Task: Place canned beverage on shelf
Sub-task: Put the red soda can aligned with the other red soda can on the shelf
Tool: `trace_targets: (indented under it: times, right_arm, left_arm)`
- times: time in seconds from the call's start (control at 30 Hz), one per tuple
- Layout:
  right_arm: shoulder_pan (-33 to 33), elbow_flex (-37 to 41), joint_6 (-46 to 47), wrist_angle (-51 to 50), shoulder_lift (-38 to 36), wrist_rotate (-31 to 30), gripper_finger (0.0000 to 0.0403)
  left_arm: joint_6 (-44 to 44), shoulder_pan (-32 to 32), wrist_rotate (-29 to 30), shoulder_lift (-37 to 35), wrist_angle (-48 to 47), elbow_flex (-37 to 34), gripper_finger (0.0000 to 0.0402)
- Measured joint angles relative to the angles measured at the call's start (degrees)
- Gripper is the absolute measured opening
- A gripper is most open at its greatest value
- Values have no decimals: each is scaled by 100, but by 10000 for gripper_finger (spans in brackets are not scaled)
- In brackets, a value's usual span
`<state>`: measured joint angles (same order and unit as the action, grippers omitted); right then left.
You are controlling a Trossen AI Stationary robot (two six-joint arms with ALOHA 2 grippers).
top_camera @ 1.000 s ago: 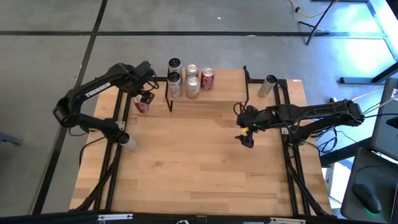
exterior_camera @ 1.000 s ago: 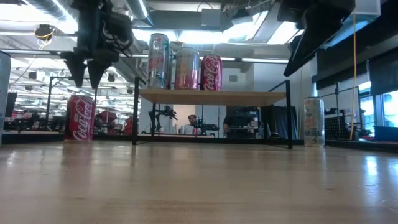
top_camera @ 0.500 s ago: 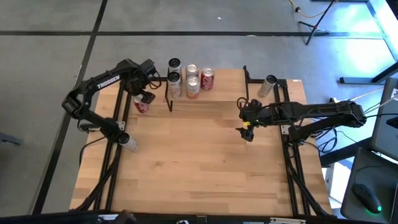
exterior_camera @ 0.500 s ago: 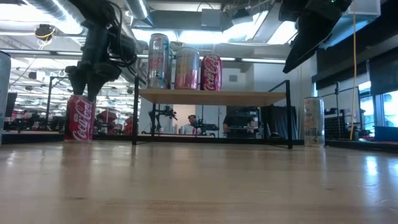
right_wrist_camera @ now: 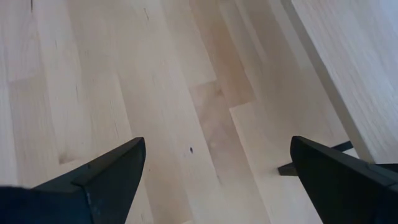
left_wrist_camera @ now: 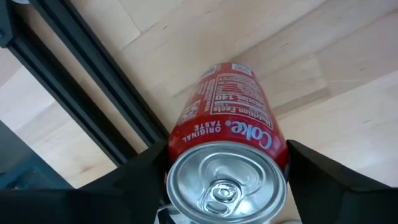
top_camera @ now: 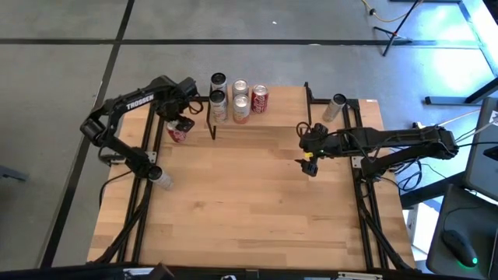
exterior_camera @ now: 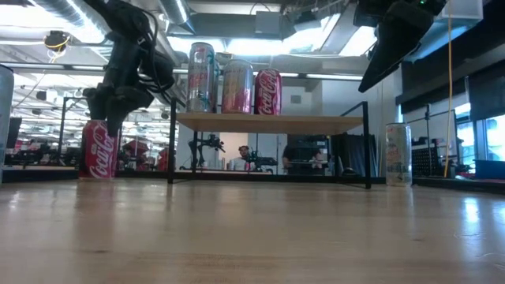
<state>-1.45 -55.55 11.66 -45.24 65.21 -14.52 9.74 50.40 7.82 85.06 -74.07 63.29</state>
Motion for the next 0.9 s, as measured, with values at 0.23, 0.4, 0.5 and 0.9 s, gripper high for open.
trace_targets:
  times: [0.23,0.4,0.5,0.9]
  right_arm:
    - [0,0,28,27,0,0,389]
    - [0,0,144,21,0,30,389]
    - [0,0,164,35,0,154,389]
    - [-2,-186,136,256,2,356,259]
  left_arm:
    - [413,-286,-320,-632,-304,-1,242]
    - [893,-921,-627,-1253,-908,456,242]
    - [1254,-1474,-633,-1488,-1396,1017,242]
    - [2586,-4242,-794,-1107,-1521,3693,242]
